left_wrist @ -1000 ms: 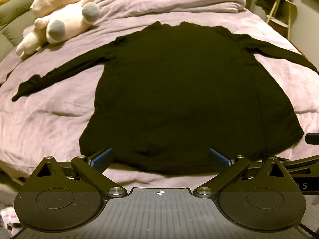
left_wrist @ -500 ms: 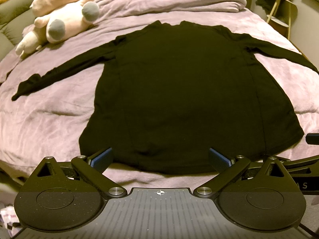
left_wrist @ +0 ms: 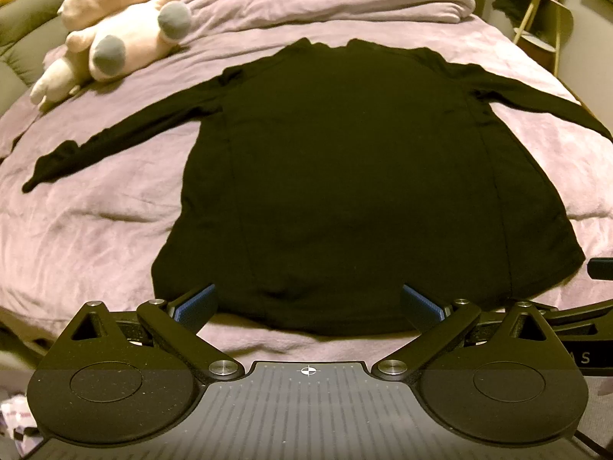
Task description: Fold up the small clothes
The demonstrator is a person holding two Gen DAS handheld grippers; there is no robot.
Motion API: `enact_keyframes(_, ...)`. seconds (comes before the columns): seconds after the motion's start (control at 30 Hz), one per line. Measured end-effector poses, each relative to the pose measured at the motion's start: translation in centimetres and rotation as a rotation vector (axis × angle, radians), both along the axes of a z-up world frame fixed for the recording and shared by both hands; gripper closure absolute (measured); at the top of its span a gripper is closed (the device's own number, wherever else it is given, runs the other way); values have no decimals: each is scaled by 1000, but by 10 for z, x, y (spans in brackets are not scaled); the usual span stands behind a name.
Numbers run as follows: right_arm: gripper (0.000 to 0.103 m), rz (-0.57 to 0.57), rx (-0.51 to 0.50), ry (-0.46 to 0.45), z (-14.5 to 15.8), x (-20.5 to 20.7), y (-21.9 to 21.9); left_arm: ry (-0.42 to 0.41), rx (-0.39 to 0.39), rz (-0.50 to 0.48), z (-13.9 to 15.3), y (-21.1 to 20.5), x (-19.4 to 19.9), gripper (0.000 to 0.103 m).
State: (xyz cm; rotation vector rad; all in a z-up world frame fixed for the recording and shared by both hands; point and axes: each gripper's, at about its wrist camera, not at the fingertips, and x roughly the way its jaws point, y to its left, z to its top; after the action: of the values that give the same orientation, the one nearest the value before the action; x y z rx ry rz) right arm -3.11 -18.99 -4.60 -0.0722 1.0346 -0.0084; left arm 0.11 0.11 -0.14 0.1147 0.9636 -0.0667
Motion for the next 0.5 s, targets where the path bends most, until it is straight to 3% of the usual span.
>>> enact_keyframes(0.5,4,-1,1,6,-2,1,0,8,-2,5,-2,0,-1,0)
